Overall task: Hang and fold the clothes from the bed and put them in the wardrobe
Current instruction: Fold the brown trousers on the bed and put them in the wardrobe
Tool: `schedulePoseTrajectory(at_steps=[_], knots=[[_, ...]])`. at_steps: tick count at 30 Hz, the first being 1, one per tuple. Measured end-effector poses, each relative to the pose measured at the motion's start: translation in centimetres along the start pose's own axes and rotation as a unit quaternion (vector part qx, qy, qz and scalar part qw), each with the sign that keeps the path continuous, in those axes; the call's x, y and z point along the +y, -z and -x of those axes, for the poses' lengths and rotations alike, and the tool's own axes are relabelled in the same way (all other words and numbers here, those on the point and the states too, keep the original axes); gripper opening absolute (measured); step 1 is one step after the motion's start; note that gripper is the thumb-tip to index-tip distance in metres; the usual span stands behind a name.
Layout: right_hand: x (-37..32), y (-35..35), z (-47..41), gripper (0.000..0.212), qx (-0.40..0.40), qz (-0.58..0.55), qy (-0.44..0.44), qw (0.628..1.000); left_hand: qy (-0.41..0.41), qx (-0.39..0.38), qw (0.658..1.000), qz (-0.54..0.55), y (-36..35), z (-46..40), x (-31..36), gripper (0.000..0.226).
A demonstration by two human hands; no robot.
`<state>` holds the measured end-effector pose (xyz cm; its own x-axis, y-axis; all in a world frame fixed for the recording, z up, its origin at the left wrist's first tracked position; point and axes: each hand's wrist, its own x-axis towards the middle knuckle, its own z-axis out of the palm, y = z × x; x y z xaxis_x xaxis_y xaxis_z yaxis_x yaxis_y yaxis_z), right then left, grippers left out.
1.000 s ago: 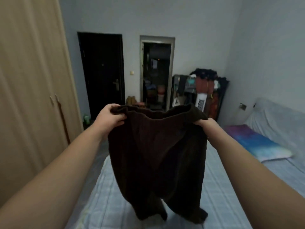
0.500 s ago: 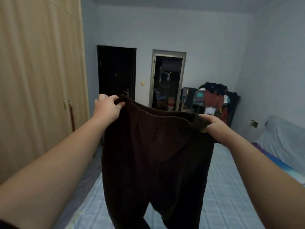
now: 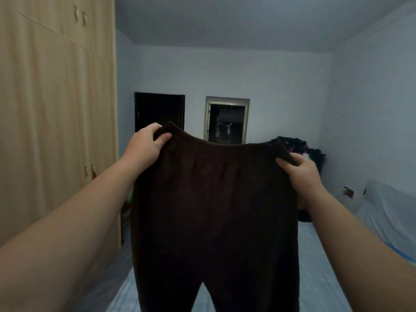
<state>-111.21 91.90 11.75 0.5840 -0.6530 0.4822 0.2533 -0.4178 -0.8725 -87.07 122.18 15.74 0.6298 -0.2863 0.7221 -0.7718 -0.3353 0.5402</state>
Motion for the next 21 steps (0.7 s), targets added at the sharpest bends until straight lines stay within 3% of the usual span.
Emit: schedulePoseTrajectory(at_steps=[6,8,14,18,21], knots=[[-2.5,1.9,-3.4,0.018,-0.059,-0.016,-0.007,0.998,-0.017,-0.012,0.999,0.045,3.8,-2.5,0.9,0.018],[-2.2,1.7,-3.7,0.015,-0.055,-0.013,-0.01,0.998,-0.012,-0.049,0.998,0.033,3.8,-2.8,0.5,0.018],[1.4,-1.8,-4.2,0.014,-0.004,0.138,-0.07,0.988,0.03,-0.195,0.979,-0.043,0.1,-2.4,-3.3,0.016],[2.4,-3.9,-4.0,0.02,-0.01,0.143,-0.114,0.983,0.104,-0.164,0.979,-0.057,-2.1,-2.1,-4.8,0.024],[2.9,-5.1,-4.1,0.026,0.002,0.133,-0.14,0.981,0.174,-0.13,0.975,0.045,-3.3,-1.3,-4.6,0.027]])
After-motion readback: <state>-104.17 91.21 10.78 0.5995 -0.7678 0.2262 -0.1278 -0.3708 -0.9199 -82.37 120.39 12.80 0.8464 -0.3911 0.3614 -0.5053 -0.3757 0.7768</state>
